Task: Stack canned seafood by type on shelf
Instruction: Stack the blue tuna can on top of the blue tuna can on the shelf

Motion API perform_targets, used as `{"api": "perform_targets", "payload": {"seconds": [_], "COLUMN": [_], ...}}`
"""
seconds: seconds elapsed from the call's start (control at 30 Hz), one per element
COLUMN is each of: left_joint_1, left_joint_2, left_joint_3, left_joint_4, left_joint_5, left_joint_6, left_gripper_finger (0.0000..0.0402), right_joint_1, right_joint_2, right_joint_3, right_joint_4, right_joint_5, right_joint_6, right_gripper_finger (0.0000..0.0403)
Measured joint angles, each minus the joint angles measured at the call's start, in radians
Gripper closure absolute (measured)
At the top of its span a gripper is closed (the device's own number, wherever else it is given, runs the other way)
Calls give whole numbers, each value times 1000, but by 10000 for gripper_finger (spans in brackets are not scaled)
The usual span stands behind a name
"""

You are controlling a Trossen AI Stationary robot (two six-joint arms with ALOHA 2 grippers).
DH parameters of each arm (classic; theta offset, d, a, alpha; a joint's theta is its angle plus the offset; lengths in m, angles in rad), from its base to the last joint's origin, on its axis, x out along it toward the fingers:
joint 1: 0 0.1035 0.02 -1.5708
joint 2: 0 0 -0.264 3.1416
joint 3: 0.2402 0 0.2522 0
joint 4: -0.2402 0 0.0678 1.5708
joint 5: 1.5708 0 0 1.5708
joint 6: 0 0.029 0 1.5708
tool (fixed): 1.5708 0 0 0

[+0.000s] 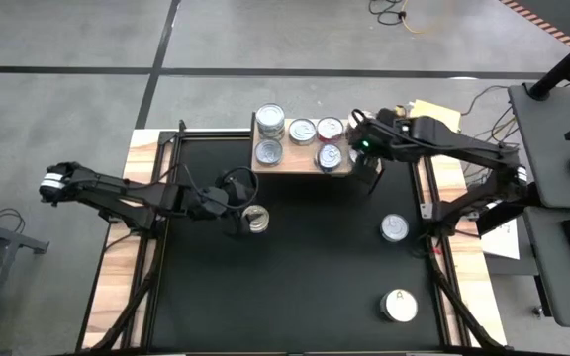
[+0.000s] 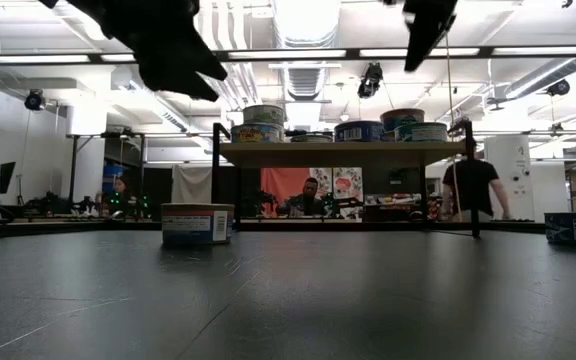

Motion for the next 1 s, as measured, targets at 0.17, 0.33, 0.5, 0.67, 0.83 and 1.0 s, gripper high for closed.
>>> {"api": "perform_targets", "payload": {"seconds": [0.17, 0.33, 0.5, 0.67, 0.83, 1.0], "left_joint_1": [-36, -77, -128, -179, -210, -218], "left_joint_2": [4, 4, 4, 8, 22, 49], "left_joint_3": [-8, -9, -9, -9, -9, -9], "left_joint_4": [-17, -24, -67, -137, -239, -309], "left_joint_5": [47, 57, 60, 57, 57, 55], "left_joint_6": [-49, -107, -183, -292, -399, -414], "left_gripper_finger": [78, 78, 78, 78, 78, 78], "right_joint_1": [134, 274, 392, 488, 557, 614], "right_joint_2": [-62, -85, -88, -88, -89, -89], "right_joint_3": [-34, -94, -174, -259, -314, -365], "right_joint_4": [88, 189, 289, 400, 449, 501], "right_joint_5": [0, 1, 3, 10, 11, 11], "right_joint_6": [31, 38, 45, 53, 100, 141], "right_gripper_finger": [203, 223, 248, 278, 311, 343]}}
